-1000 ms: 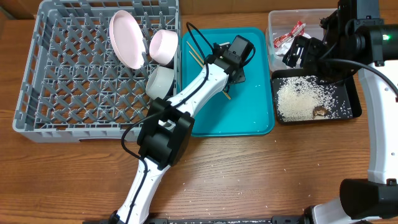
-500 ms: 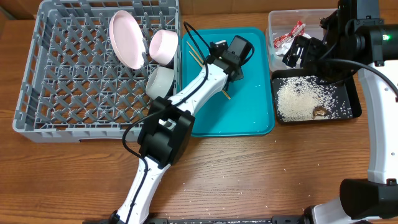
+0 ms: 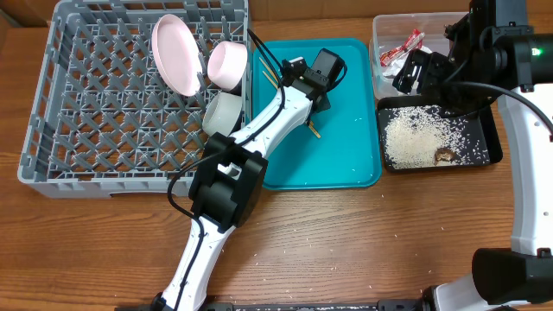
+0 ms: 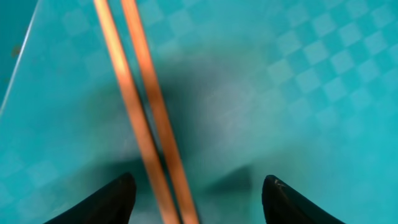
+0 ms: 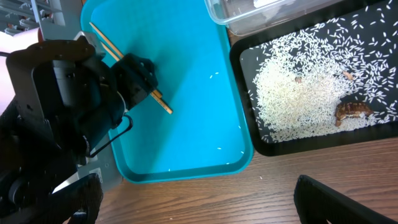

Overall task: Sort waste into correct bins and load items into the dishwasher
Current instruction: 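Close the left gripper around the chopsticks on the tray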

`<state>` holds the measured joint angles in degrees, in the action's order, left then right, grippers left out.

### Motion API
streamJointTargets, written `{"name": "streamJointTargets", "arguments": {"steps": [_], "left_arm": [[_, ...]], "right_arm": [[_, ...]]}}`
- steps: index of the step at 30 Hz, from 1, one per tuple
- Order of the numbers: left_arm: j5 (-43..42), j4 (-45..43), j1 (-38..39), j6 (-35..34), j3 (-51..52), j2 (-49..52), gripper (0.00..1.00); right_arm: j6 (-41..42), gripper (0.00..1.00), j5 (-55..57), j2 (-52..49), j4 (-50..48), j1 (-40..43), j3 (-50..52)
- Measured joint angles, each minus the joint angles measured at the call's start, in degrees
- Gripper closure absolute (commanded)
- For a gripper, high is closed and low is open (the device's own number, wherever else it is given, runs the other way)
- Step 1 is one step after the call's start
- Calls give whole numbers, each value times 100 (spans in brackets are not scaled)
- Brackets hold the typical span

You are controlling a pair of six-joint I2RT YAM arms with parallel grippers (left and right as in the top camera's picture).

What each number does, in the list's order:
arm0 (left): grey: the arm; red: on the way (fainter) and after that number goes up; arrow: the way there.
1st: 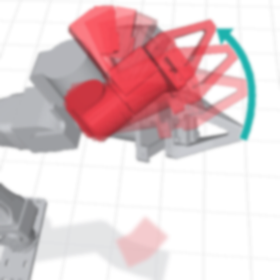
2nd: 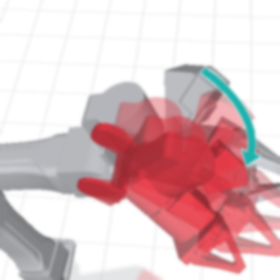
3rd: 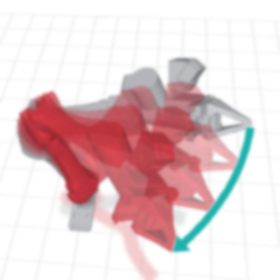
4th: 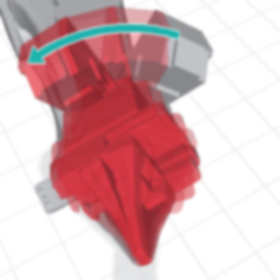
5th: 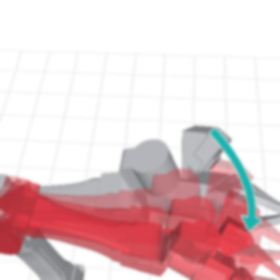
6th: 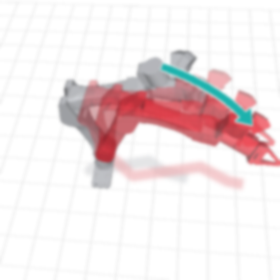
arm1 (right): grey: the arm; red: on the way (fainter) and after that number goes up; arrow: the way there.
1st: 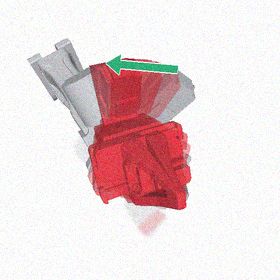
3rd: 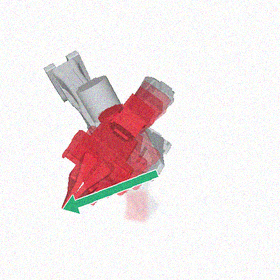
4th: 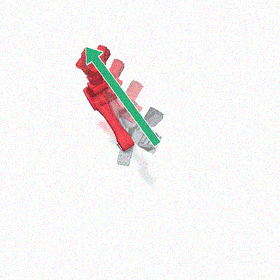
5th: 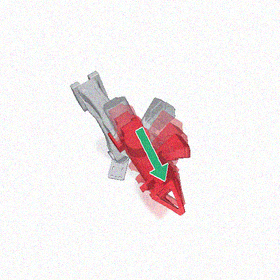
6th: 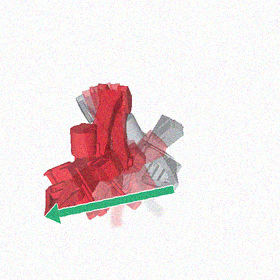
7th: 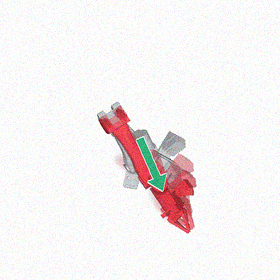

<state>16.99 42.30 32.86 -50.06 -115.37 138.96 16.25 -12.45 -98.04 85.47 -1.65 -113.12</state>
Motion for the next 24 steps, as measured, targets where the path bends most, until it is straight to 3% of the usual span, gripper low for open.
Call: {"name": "streamJointTargets", "arguments": {"steps": [8,24], "left_arm": [[22,-208,0,-59,0,0,27],[39,-459,0,-63,0,0,29]], "right_arm": [[0,0,-2,0,0,0,0],[2,0,-2,0,0,0,0]]}}
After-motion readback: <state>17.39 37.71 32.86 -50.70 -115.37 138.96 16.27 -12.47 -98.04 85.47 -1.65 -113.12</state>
